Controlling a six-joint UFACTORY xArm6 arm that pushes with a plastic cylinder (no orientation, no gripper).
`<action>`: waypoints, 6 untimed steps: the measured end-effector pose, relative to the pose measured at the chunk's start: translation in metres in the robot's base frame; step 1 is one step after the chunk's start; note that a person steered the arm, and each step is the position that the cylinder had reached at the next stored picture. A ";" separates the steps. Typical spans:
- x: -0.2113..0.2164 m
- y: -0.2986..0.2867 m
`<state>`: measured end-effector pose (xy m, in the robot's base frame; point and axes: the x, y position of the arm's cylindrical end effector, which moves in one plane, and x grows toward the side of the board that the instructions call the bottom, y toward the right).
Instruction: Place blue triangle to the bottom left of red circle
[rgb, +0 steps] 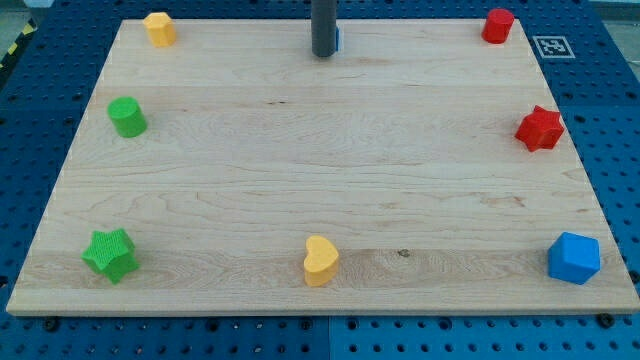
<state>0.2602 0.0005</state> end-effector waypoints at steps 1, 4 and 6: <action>0.002 -0.001; -0.058 -0.047; -0.026 -0.010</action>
<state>0.2345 -0.0096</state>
